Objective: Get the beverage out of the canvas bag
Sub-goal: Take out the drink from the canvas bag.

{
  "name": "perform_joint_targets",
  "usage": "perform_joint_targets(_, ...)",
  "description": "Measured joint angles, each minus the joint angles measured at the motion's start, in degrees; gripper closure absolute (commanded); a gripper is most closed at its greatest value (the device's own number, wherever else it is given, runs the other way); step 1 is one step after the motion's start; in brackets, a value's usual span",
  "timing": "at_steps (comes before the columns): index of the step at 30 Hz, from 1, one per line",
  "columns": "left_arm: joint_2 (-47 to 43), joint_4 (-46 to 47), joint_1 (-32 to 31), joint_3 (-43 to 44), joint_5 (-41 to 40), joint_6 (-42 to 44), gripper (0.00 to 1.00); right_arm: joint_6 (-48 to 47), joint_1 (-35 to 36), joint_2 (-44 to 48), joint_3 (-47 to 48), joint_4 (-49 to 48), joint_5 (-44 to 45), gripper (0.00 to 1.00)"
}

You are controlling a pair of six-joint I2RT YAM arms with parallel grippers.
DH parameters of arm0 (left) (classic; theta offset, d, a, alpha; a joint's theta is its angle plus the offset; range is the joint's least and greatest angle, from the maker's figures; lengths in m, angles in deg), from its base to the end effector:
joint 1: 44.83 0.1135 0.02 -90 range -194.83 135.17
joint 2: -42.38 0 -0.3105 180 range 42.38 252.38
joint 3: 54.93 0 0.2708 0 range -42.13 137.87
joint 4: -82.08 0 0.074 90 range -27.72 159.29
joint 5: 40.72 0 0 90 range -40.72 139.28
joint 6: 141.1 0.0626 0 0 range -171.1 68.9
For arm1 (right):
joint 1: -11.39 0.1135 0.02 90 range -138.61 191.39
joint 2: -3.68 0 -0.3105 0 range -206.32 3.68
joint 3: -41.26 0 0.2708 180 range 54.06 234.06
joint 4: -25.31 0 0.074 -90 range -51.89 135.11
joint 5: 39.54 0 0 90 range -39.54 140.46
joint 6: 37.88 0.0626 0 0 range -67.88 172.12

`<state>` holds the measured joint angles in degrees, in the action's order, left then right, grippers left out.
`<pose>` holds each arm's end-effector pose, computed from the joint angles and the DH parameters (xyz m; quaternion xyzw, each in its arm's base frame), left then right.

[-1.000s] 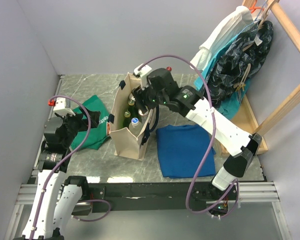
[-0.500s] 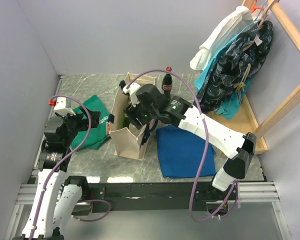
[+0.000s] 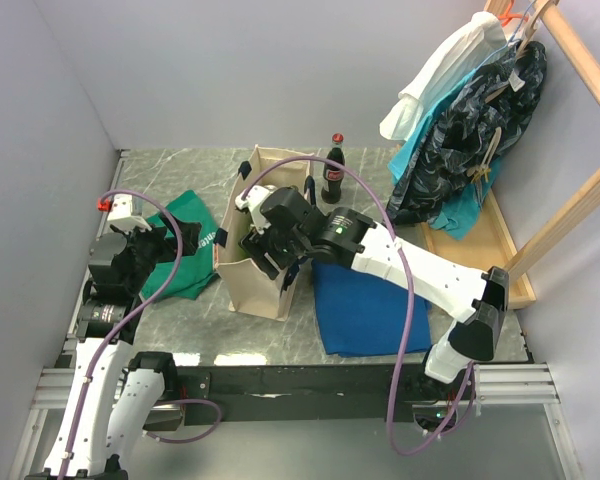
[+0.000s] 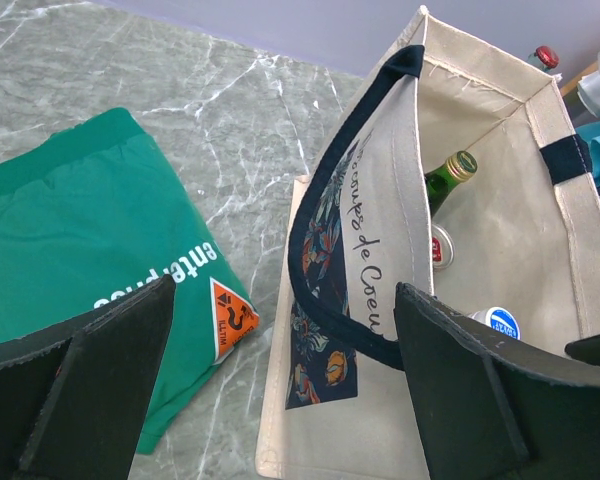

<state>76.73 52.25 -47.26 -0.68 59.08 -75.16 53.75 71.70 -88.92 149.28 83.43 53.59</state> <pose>0.1513 -0.0171 0.3575 -0.0892 0.7596 -0.2105 0.6089 0.1988 0.3418 0.4031 -0.4391 0.8036 0.1849 0.3567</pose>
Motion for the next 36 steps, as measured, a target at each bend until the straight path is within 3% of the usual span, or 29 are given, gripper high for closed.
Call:
perform_joint_targets(16, 0.00, 0.00, -0.02, 0.00, 0.00, 0.00, 0.04, 0.50, -0.11, -4.85, 1.53, -1.92, 7.15, 0.19)
perform_joint_targets(36, 0.00, -0.02, 0.00, 0.00, 0.00, 0.02, 0.04, 3.26, -6.27, -8.48, 7.58, -0.39, 1.66, 0.19)
